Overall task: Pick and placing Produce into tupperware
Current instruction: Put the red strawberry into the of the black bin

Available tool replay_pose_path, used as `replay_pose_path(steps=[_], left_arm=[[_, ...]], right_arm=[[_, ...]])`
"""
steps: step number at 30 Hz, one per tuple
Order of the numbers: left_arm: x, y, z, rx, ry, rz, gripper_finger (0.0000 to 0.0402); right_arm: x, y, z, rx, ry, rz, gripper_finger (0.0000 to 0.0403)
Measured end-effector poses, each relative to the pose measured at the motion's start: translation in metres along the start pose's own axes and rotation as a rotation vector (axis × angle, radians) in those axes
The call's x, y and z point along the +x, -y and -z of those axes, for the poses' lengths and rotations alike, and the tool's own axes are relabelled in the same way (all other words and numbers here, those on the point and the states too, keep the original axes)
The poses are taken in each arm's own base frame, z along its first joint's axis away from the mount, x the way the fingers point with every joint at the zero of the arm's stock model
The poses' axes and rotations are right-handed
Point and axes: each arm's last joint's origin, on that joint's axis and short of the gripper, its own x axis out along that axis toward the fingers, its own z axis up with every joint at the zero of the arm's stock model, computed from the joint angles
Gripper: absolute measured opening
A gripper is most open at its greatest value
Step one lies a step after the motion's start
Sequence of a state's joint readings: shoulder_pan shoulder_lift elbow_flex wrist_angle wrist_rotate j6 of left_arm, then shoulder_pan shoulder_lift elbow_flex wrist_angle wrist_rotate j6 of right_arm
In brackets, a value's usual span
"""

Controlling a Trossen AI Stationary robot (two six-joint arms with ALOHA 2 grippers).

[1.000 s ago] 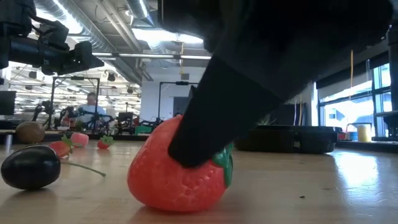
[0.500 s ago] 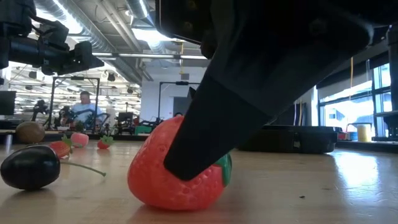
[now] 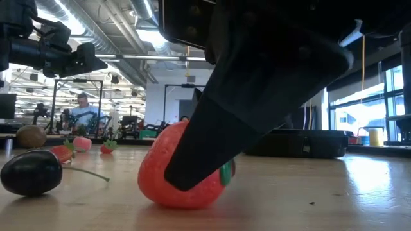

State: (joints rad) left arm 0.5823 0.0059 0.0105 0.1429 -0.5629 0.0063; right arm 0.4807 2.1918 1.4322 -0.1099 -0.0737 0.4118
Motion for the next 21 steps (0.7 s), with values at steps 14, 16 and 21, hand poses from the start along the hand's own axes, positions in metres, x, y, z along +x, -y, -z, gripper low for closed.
replay_pose_path(steps=[14,16,21], left_arm=[[0.0,0.0,0.0,0.0,0.0,0.0,0.0315],[0.0,0.0,0.0,0.0,0.0,0.0,0.0315],[0.0,0.0,0.0,-0.01,-0.001,0.0,0.0315]], right_arm=[[-0.009,0.012,-0.005,0.024,-0.06,-0.063,0.0196],[-0.017,0.014,-0.007,0.037,-0.08,-0.046,0.0191],[-0.052,0.018,-0.015,0.01,-0.115,0.07,0.0194]])
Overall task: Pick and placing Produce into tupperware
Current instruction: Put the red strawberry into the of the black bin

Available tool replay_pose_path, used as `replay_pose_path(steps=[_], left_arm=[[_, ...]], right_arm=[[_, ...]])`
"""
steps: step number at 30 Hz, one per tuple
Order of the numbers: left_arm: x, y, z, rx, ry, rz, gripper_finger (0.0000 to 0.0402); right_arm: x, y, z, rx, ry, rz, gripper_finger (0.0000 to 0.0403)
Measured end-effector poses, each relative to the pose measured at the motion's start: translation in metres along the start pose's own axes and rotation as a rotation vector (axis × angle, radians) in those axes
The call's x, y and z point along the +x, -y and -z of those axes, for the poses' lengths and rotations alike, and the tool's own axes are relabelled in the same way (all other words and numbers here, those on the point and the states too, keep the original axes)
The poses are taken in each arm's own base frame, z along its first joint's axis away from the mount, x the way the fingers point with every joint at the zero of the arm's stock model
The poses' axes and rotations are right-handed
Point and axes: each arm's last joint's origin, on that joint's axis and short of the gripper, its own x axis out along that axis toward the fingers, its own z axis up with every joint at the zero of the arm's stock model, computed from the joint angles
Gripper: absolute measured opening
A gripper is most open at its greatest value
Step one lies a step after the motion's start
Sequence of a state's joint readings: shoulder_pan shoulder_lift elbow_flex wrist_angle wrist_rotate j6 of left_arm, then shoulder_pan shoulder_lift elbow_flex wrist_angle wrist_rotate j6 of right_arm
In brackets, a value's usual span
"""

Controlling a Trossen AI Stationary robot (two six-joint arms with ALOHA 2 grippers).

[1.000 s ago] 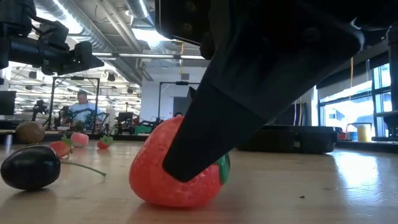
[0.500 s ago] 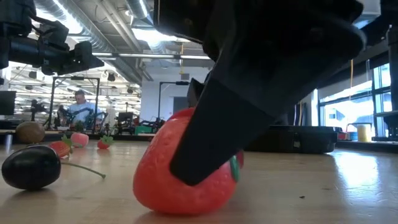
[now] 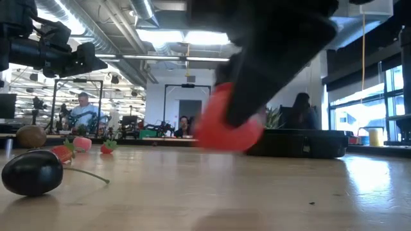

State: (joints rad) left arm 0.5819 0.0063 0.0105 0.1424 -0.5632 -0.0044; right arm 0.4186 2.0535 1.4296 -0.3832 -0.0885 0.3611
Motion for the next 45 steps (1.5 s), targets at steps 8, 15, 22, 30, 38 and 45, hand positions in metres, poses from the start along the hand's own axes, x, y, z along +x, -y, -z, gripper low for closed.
replay_pose_path(steps=[8,15,22,30,38,45], left_arm=[[0.0,0.0,0.0,-0.014,0.0,0.0,0.0315],[0.0,0.0,0.0,-0.015,0.0,0.0,0.0315],[0.0,0.0,0.0,-0.014,0.001,0.0,0.0315],[0.0,0.0,0.0,-0.014,0.0,0.0,0.0315],[0.0,0.0,0.0,-0.014,0.0,0.0,0.0315],[0.0,0.0,0.0,-0.014,0.0,0.0,0.0315]], right_arm=[[-0.078,0.045,0.002,0.077,-0.116,0.392,0.0198],[-0.141,0.111,0.001,0.176,-0.153,0.616,0.0199],[-0.162,0.189,0.016,0.303,-0.239,0.604,0.0203],[-0.151,0.236,0.052,0.379,-0.287,0.568,0.0203],[-0.141,0.241,0.062,0.354,-0.262,0.509,0.0204],[-0.139,0.242,0.064,0.358,-0.27,0.51,0.0206]])
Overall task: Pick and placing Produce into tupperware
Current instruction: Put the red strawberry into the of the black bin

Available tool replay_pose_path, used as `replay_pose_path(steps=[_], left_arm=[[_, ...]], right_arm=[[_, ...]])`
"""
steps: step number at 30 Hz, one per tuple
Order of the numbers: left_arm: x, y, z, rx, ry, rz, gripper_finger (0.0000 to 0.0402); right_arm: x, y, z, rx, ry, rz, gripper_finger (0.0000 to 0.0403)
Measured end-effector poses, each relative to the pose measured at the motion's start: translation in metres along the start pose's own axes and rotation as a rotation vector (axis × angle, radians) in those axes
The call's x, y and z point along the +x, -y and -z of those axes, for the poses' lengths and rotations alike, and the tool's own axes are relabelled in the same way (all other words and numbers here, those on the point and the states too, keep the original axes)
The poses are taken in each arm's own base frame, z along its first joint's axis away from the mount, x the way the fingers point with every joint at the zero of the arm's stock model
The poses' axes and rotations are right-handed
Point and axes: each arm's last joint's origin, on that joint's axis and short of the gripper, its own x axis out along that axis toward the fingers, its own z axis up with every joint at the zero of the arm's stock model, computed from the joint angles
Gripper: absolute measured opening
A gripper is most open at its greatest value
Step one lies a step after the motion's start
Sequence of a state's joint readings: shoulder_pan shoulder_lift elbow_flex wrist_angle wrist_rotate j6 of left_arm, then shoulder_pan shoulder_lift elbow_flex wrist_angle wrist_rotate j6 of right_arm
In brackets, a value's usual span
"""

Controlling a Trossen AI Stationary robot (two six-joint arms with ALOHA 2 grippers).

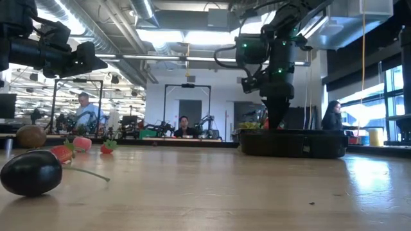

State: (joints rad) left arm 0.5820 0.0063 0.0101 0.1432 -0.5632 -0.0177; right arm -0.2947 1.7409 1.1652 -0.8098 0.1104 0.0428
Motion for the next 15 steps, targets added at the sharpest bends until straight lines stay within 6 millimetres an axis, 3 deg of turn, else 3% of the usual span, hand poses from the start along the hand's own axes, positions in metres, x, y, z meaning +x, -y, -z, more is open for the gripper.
replay_pose_path(steps=[9,15], left_arm=[[0.0,0.0,-0.0001,0.001,0.0,0.0,0.0315],[0.0,0.0,-0.0001,0.001,0.0,0.0,0.0315]], right_arm=[[-0.0001,-0.0018,-0.0028,-0.024,0.028,-0.054,0.0258],[-0.0003,-0.0019,-0.0046,-0.019,0.046,-0.054,0.0267]])
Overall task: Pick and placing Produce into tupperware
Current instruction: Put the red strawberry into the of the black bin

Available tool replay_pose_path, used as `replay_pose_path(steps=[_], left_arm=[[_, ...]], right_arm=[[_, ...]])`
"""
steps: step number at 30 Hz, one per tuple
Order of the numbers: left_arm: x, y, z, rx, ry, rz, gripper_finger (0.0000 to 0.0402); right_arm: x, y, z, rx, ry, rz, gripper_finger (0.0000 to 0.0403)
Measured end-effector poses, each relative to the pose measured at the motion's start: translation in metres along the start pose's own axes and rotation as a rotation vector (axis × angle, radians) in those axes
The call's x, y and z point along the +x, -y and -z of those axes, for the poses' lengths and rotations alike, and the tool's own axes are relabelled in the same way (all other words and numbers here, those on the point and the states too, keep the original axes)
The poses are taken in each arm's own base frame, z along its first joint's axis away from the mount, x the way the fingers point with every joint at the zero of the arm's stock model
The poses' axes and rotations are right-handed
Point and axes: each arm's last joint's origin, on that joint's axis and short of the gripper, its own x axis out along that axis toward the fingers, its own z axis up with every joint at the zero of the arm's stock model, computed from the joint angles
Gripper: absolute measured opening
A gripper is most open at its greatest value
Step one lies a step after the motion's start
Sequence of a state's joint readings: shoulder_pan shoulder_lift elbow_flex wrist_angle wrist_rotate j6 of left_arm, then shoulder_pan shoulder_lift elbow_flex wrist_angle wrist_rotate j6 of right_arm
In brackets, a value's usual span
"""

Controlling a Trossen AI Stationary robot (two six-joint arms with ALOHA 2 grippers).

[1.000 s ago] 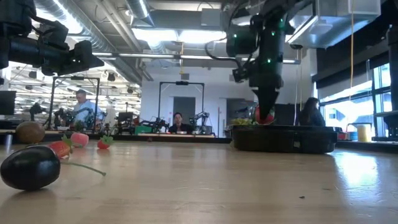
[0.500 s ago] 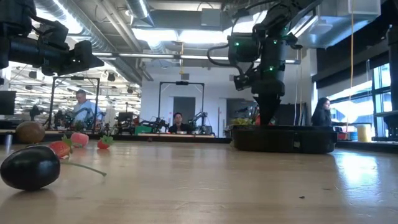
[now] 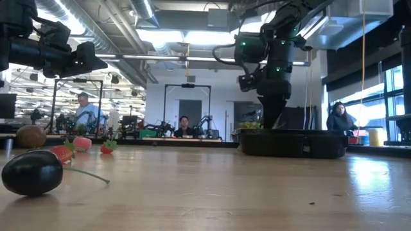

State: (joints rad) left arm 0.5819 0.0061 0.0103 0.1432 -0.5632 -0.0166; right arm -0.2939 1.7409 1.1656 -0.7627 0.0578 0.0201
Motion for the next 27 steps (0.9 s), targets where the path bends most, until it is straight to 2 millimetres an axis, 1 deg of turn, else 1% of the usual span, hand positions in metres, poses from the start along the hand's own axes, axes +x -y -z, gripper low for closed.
replay_pose_path(steps=[2,4,6,8,11,13,15,17,21,23,27], left_arm=[[0.0,0.0,0.0,0.0,0.0,0.0,0.0315],[0.0,0.0,0.0,0.0,0.0,0.0,0.0315],[0.0,0.0,0.0,-0.001,0.0,0.0,0.0315],[0.0,0.0,0.0,-0.001,0.0,0.0,0.0315],[0.0,0.0,0.0,-0.001,0.0,0.0,0.0315],[0.0,0.0,0.0,-0.001,0.0,0.0,0.0315],[0.0,0.0,0.0,0.0,0.0,0.0,0.0315],[0.0,0.0,0.0,0.0,0.0,0.0,0.0315],[0.0,0.0,0.0,0.0,0.0,0.0,0.0315],[0.0,0.0,0.0,0.0,0.0,0.0,0.0315],[0.0,0.0,0.0,0.0,0.0,0.0,0.0315]], right_arm=[[0.0,0.0,-0.001,-0.002,0.013,0.0,0.0267],[-0.001,0.001,-0.003,0.036,0.033,0.0,0.0267],[-0.006,0.004,-0.01,0.066,0.073,0.0,0.0267],[-0.019,0.006,-0.019,0.077,0.139,-0.001,0.0267],[-0.039,0.007,-0.026,0.066,0.272,-0.001,0.0268],[-0.051,0.008,-0.026,0.039,0.363,0.002,0.0268],[-0.065,0.009,-0.023,0.034,0.432,0.001,0.0268],[-0.074,0.01,-0.015,0.022,0.492,0.006,0.0268],[-0.081,0.012,0.006,0.026,0.642,0.011,0.0268],[-0.078,0.012,0.02,0.023,0.717,0.016,0.0268],[-0.066,0.012,0.051,0.048,0.851,0.011,0.0268]])
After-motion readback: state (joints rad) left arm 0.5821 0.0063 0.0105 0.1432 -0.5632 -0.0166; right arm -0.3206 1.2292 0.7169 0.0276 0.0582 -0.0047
